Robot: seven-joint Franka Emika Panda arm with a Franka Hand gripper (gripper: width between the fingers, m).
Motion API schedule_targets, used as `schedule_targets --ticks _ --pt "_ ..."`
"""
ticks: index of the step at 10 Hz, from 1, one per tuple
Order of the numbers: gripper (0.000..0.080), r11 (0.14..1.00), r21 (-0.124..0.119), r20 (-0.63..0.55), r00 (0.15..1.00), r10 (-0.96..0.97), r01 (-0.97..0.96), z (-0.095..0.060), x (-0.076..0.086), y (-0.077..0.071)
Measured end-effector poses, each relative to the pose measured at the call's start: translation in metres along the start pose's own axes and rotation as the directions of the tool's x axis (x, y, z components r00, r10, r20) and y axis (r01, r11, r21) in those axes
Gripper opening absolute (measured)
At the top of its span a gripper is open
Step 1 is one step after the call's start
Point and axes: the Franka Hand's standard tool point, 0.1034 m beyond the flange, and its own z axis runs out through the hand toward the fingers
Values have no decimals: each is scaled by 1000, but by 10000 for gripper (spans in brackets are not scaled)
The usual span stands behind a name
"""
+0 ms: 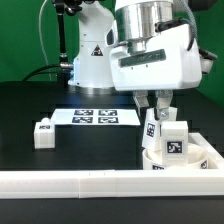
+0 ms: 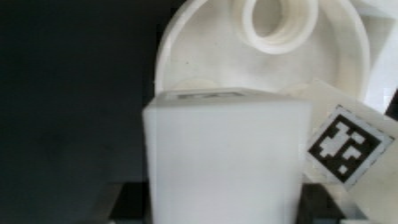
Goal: Assemble stool
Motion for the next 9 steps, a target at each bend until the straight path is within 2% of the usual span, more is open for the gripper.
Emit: schedule_targets --ticks 2,5,7,8,9 --pt "338 985 6 14 984 175 -175 0 -2 1" --pt "338 891 0 34 890 455 -455 1 -9 0" --pt "352 833 -6 41 832 554 -554 1 -11 1" --pt "352 836 -6 41 835 549 -549 1 -11 1" --pt "532 843 -5 41 842 538 -538 1 -10 1"
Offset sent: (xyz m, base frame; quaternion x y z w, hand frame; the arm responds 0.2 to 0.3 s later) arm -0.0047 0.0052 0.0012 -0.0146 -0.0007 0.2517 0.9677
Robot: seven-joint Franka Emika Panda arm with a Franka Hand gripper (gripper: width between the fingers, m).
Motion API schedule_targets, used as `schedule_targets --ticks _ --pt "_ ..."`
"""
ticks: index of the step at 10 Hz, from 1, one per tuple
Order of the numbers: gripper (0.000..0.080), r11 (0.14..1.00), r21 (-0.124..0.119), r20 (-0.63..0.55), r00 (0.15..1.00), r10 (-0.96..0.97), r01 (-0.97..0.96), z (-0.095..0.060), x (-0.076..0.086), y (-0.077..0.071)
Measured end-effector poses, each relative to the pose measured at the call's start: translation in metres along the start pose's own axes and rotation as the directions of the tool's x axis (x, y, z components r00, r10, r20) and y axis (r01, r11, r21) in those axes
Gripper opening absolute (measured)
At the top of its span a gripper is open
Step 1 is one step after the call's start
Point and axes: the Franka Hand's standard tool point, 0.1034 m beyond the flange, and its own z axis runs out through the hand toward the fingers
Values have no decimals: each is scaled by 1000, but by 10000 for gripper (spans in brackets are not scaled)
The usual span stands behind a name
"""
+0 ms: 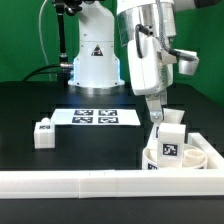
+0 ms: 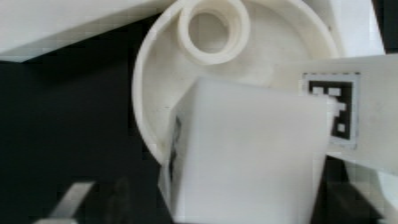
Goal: Assemble stool
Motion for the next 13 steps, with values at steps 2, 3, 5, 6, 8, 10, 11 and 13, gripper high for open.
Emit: schedule_targets --ticks 2,3,5,6,8,10,11,13 --pt "612 997 10 11 997 -71 71 -8 -4 -9" --pt "644 995 17 14 995 -97 97 -11 -6 -11" --pt "648 989 12 11 989 -146 146 -8 -5 -8" --pt "649 977 12 9 977 -211 211 -8 -5 -9" --pt "649 884 -21 10 884 -467 467 -7 -9 -5" --pt "649 691 -52 20 692 -722 721 -12 -19 -11" --pt "649 636 -45 27 637 -770 770 -14 -23 -12" --pt "649 546 -37 29 547 -836 837 -16 -25 -13"
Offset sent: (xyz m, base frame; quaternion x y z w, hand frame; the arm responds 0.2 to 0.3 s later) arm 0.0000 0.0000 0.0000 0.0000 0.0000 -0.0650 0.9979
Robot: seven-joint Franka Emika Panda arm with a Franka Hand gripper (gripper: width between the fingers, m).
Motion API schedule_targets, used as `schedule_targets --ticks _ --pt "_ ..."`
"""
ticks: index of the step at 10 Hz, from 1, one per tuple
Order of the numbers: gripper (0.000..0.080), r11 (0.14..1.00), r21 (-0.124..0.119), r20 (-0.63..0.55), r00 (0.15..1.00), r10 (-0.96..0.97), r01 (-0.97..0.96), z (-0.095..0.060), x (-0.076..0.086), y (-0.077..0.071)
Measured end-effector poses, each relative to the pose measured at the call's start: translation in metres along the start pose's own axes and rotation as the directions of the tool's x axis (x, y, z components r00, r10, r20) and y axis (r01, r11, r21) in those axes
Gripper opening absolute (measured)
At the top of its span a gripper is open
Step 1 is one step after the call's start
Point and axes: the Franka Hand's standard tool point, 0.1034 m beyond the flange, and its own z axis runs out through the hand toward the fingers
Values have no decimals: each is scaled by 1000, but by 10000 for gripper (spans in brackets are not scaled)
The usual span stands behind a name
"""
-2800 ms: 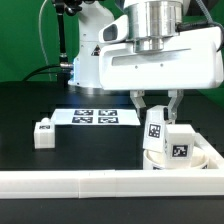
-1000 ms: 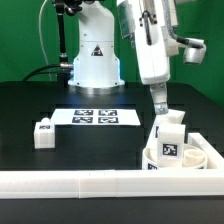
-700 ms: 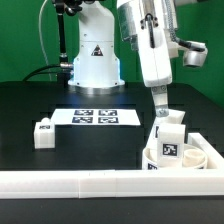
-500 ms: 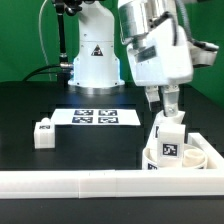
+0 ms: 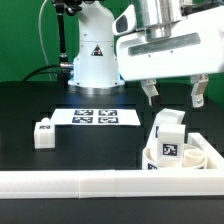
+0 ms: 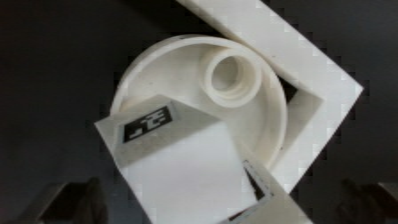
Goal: Assemble stool
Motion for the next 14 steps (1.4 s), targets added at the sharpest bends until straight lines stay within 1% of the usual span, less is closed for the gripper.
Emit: schedule_targets --ticks 1,3,4,5,6,7,8,9,11,13,14 --pt "649 997 -1 0 997 -83 83 0 0 1" --pt "649 984 -1 0 984 -178 178 1 1 1" --pt "649 965 -4 0 965 -263 263 1 1 1" --pt "649 913 -21 -1 914 -406 406 2 0 2" --pt "649 853 -32 1 853 -522 521 2 -1 1" --pt "649 773 -37 15 774 -633 633 3 -2 2" --pt "649 694 -34 43 695 -718 719 4 -5 3" --pt "649 636 -26 66 636 -769 771 4 -5 6" --pt "649 564 -22 71 564 -822 825 3 -4 7" --pt "649 437 -17 77 437 -896 899 4 -2 9" --pt "649 329 -26 83 330 -940 944 5 -2 10"
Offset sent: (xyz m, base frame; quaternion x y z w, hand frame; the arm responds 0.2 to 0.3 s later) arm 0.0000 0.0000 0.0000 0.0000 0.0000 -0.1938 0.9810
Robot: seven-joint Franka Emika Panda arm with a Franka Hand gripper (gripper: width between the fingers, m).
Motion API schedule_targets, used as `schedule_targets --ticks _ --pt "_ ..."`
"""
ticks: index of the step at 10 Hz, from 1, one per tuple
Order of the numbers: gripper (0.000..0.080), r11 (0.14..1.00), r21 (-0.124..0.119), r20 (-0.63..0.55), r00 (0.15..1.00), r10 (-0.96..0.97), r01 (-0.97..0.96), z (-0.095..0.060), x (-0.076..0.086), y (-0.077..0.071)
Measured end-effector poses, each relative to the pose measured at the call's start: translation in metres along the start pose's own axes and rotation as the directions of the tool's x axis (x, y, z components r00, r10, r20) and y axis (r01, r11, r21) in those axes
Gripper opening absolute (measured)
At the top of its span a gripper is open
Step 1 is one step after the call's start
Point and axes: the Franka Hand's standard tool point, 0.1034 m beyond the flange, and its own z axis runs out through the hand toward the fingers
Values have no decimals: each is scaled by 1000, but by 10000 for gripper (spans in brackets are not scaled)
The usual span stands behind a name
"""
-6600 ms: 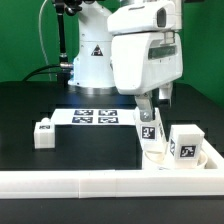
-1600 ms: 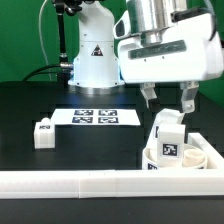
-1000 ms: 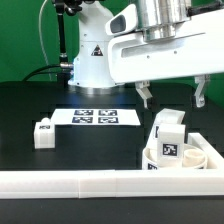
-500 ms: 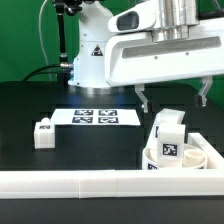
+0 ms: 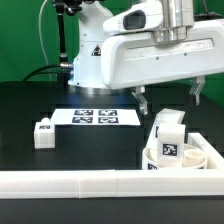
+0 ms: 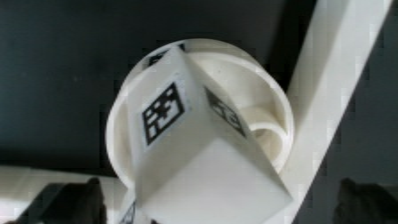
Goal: Assemble stool
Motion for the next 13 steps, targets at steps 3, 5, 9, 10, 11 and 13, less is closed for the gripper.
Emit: schedule_targets --ticks 3,5,9,10,11,13 --pt "649 952 -51 40 953 -300 302 10 -4 -3" --pt "649 909 -43 72 909 -411 414 9 -3 0" --pt "649 843 -37 85 842 -533 537 10 -6 9" --pt "552 846 -37 86 845 -528 533 10 -6 10" --pt "416 847 -37 87 846 -526 530 10 -7 12" --pt "337 854 -38 86 853 -515 519 10 -7 14"
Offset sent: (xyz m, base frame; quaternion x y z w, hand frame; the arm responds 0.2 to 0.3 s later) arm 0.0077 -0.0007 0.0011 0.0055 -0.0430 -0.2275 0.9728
